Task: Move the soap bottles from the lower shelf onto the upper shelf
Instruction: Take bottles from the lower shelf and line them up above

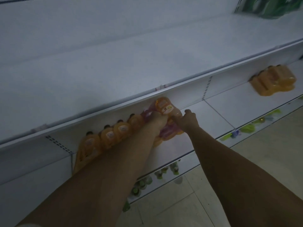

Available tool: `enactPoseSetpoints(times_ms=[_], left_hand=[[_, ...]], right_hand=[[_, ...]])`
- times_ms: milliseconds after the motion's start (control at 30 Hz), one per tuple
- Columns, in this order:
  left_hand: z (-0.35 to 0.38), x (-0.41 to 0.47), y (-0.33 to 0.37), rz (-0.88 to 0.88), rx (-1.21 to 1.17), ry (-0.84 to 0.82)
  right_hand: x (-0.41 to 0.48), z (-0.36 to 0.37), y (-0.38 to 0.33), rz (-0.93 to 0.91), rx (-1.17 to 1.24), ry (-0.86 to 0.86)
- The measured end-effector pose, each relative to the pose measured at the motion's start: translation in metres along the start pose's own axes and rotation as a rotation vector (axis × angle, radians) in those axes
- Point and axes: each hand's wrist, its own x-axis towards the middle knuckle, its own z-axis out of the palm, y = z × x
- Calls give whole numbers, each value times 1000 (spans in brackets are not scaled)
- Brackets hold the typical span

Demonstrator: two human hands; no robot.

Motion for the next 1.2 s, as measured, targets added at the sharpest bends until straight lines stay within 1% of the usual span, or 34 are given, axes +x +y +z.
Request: enactPoseSetpoints(times_ms=[100,133,167,267,367,467,567,633,700,767,833,933,1033,1133,1200], left_hand=[[23,121,-58,-11,-30,67],[24,120,-56,-23,-54,94],[23,107,-48,-37,-132,107],[20,28,-7,-41,-328,121],[20,-7,-2,-20,-457,97],[12,-47,-3,-7,-512,99],[-12,-98,-8,-13,-583,47],[-38,-133,-21,-25,-582,-20],[-71,-169,-39,-23,-597,-72],[-108,-207,-61,-14,-613,-62],[-139,-245,-87,15,-605,-10],[-198,-317,-133,173,-530,171],[-255,-380,-173,297,-455,359],[-310,-429,-205,320,-424,585],[-345,-458,-218,333,-429,727]], right_hand=[[21,7,3,-54,-4,-42],[26,9,4,-78,3,-50],[28,12,4,-93,17,-52],[28,16,2,-120,64,-14],[19,15,5,-105,113,3],[-4,14,14,-176,171,11],[-61,11,17,-257,310,19],[-108,13,18,-245,400,5],[-153,22,20,-239,432,-71],[-197,38,13,-263,421,-151],[-238,53,4,-289,413,-217],[-309,86,-19,-313,386,-423],[-371,122,-47,-421,284,-606],[-418,157,-88,-450,302,-744],[-448,177,-121,-449,318,-897]])
